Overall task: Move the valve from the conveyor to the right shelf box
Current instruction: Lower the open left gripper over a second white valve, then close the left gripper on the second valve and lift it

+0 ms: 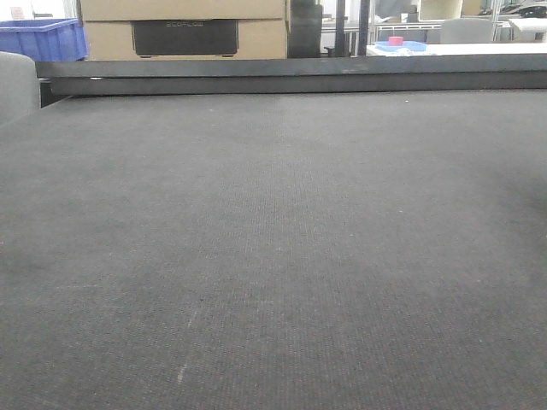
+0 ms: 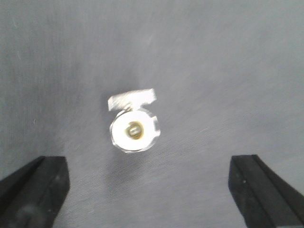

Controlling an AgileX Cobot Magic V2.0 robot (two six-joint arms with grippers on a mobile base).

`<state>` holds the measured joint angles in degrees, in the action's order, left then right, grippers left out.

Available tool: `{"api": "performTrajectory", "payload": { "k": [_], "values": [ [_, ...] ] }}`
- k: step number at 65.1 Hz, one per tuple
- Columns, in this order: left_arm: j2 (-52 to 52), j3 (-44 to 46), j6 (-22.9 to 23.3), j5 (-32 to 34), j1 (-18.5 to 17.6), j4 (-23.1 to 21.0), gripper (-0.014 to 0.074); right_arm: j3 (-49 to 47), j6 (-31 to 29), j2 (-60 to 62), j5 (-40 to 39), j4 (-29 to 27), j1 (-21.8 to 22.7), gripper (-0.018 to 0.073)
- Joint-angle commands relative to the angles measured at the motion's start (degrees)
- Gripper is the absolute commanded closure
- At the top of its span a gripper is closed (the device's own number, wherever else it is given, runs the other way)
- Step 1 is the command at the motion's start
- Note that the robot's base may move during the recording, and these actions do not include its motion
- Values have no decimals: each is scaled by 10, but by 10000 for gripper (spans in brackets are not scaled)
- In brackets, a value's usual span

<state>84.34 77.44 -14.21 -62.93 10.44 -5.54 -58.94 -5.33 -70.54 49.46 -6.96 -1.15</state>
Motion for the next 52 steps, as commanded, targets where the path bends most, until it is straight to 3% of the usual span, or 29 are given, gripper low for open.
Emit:
{"api": "performTrajectory", "payload": {
  "k": [1,21,33,52],
  "values": [
    [38,5,-4,7,3,27,15,-3,-2,11,-29,1,0,713],
    [122,5,-4,70,-4,15,15,-3,-2,11,-39,-14,0,713],
    [159,5,-4,75,-23,21,15,-3,-2,11,-42,-14,0,713],
    [188,5,-4,67,-24,36,15,-3,-2,11,-42,-14,0,713]
  ]
}}
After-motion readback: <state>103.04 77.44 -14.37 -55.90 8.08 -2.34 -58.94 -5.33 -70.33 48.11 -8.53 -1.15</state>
